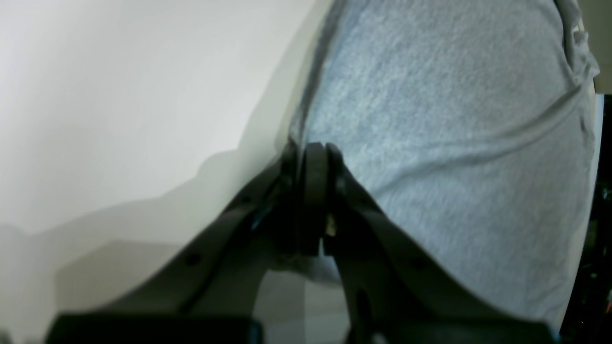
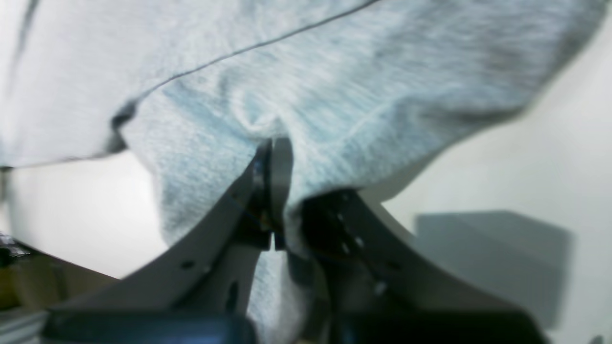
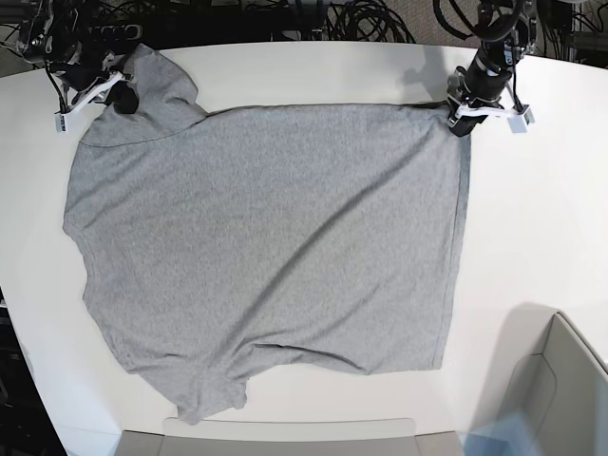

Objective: Fold the T-shirt properly
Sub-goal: 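Lift the grasped edge and pull both grippers toward the shirt's middle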

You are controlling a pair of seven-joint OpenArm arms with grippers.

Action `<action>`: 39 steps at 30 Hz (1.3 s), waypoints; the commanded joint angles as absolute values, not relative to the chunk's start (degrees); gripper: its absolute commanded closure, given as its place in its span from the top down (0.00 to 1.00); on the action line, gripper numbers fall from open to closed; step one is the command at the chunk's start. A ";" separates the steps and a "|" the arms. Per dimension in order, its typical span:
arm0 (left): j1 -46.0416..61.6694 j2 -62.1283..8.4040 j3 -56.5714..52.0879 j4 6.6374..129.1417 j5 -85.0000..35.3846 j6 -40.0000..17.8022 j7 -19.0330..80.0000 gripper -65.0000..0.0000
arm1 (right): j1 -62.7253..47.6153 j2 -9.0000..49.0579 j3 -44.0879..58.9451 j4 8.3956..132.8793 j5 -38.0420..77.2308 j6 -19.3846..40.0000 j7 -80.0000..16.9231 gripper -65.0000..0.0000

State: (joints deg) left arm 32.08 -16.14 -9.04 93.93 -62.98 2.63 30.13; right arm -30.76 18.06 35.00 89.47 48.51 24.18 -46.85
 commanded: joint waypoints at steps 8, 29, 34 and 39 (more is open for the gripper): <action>38.55 -16.22 -14.55 99.21 -61.58 5.05 33.10 0.00 | -34.15 17.27 41.01 98.33 45.41 24.75 -46.11 0.00; 37.93 -15.96 -23.34 107.65 -61.76 5.14 43.30 0.00 | -35.21 16.31 49.10 107.65 45.23 24.84 -46.29 0.00; 35.47 -15.96 -23.34 107.65 -61.76 5.23 43.38 0.00 | -30.81 17.54 47.52 107.65 41.01 24.84 -49.01 0.00; 31.34 -15.96 -23.43 107.47 -61.58 5.23 47.78 0.00 | -27.47 17.89 42.86 107.38 37.49 24.84 -49.19 0.00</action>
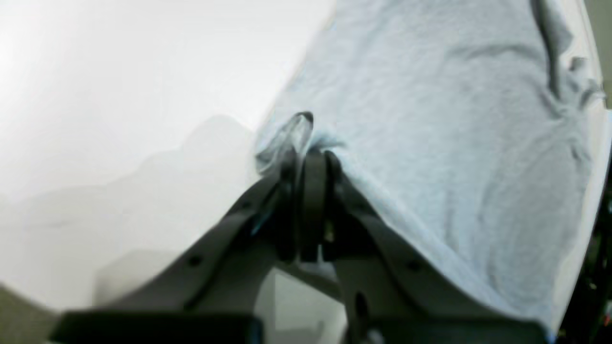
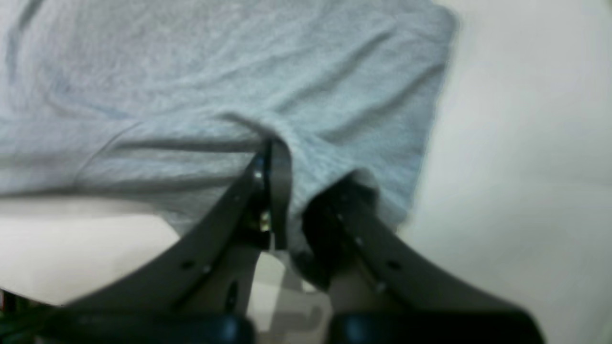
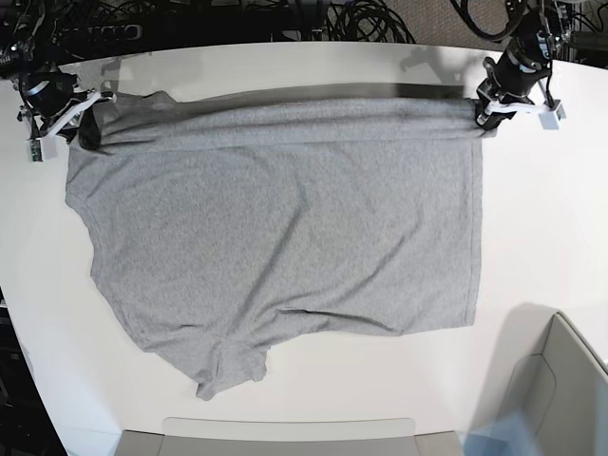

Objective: Fold the T-shirt properly
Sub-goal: 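Lift the grasped edge and pull both grippers toward the shirt's middle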

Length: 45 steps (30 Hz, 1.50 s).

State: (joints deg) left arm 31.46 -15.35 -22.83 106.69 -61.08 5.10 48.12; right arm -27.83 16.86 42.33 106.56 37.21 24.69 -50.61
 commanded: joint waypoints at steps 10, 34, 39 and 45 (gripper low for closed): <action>23.34 -15.96 -23.25 106.59 -61.49 13.23 50.42 0.00 | -20.00 17.71 36.09 105.54 29.76 24.75 -49.10 0.00; 8.22 -16.22 -22.73 93.23 -59.21 13.49 50.51 0.00 | -1.54 18.68 29.93 87.08 25.45 24.84 -48.92 0.00; 4.79 -16.22 -20.53 92.26 -52.70 13.05 50.51 0.00 | 0.57 20.09 26.59 83.30 24.92 24.57 -45.76 0.00; 1.27 -16.22 -19.21 89.98 -50.07 13.05 50.42 0.00 | 1.98 21.41 22.29 78.46 22.64 24.40 -40.75 0.00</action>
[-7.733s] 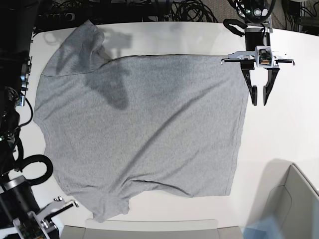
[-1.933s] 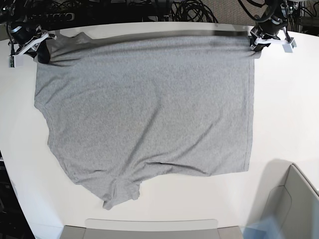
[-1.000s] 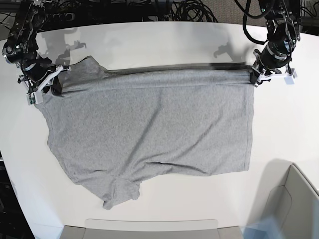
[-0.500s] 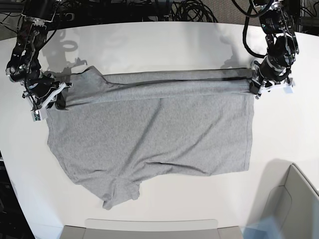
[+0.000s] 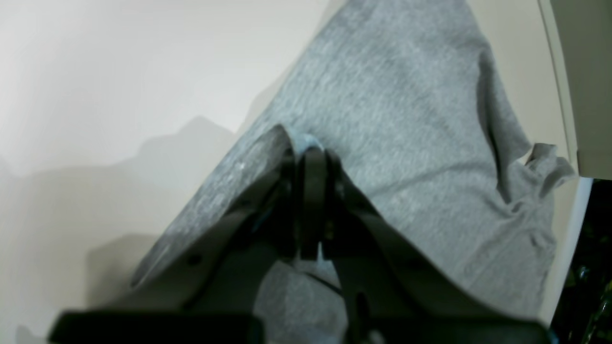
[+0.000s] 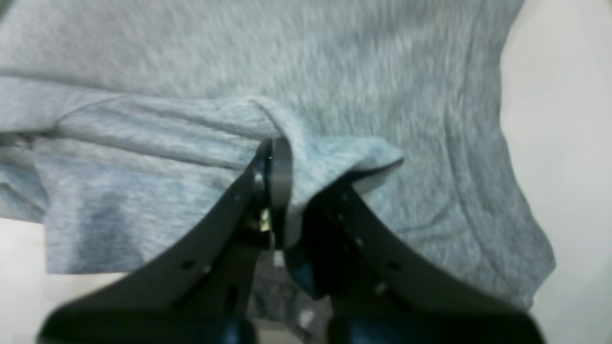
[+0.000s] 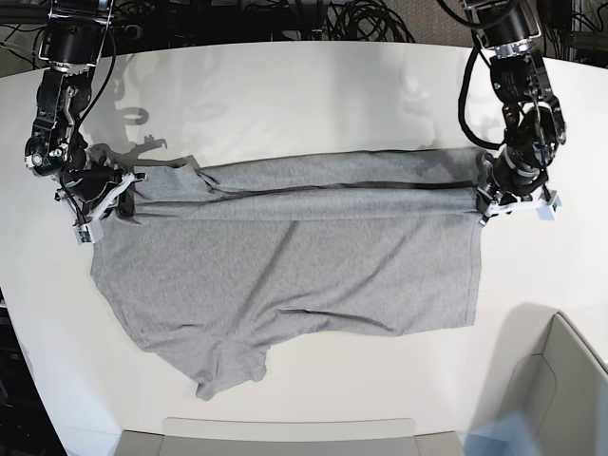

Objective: Fold the T-shirt properly
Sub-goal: 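Lift the grasped edge and pull both grippers toward the shirt's middle, then lay the folded edge down and open both grippers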

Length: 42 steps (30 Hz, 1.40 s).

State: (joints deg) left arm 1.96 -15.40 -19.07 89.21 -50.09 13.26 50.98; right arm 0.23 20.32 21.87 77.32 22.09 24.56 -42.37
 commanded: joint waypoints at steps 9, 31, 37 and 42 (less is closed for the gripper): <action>-1.98 -16.22 -18.95 84.00 -49.98 12.97 49.80 0.00 | 5.14 22.20 22.29 75.56 22.64 24.40 -40.48 0.00; -3.03 -16.22 -18.86 84.18 -49.98 13.49 47.96 0.23 | 7.43 23.43 22.37 71.69 23.08 24.84 -35.56 0.25; -1.54 -16.31 -19.30 88.04 -49.98 13.58 48.04 0.23 | 6.11 26.07 22.64 74.68 28.97 24.84 -35.56 0.42; 3.21 -16.31 -18.86 93.14 -50.07 13.58 48.66 0.26 | 2.51 27.30 26.59 77.67 30.37 24.84 -35.74 0.42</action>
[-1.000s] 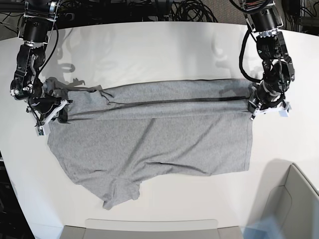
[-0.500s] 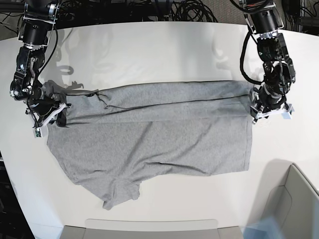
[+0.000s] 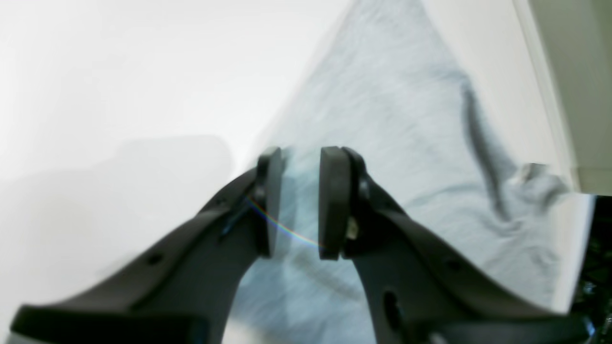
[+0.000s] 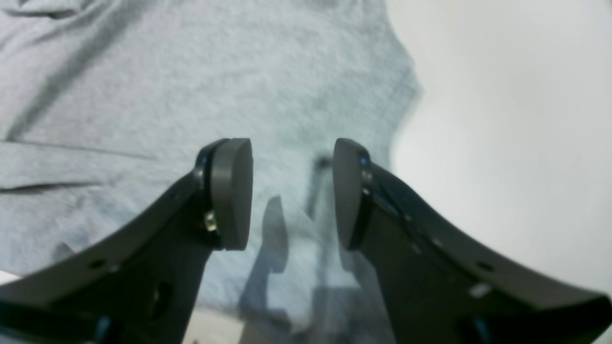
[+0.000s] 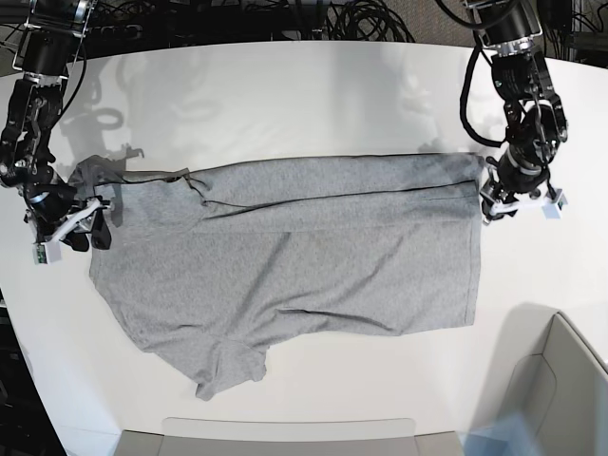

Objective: Fold the T-shirt properly
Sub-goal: 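Lay the folded edge down and open both grippers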

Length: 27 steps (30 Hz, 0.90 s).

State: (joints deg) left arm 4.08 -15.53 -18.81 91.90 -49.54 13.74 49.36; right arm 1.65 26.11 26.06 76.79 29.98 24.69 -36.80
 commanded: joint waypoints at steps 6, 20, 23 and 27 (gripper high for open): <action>7.78 -20.00 -16.48 93.41 -49.98 13.14 48.57 0.36 | -1.27 27.65 30.81 77.41 30.11 24.84 -35.82 0.42; 7.78 -25.10 -6.64 87.78 -50.07 13.05 47.87 0.36 | -3.30 27.65 30.81 73.54 30.02 24.84 -35.65 0.42; 7.60 -25.27 -7.08 89.01 -50.07 13.14 47.78 0.36 | -2.68 27.74 30.81 73.80 30.02 24.84 -35.65 0.42; 7.43 -25.10 -11.30 95.25 -50.07 12.88 47.78 0.35 | 1.27 28.44 30.37 73.89 30.02 24.84 -35.65 0.42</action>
State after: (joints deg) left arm 8.58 -24.03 -10.92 93.89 -49.43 13.45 48.82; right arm 0.32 26.98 30.09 72.71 29.08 24.62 -37.21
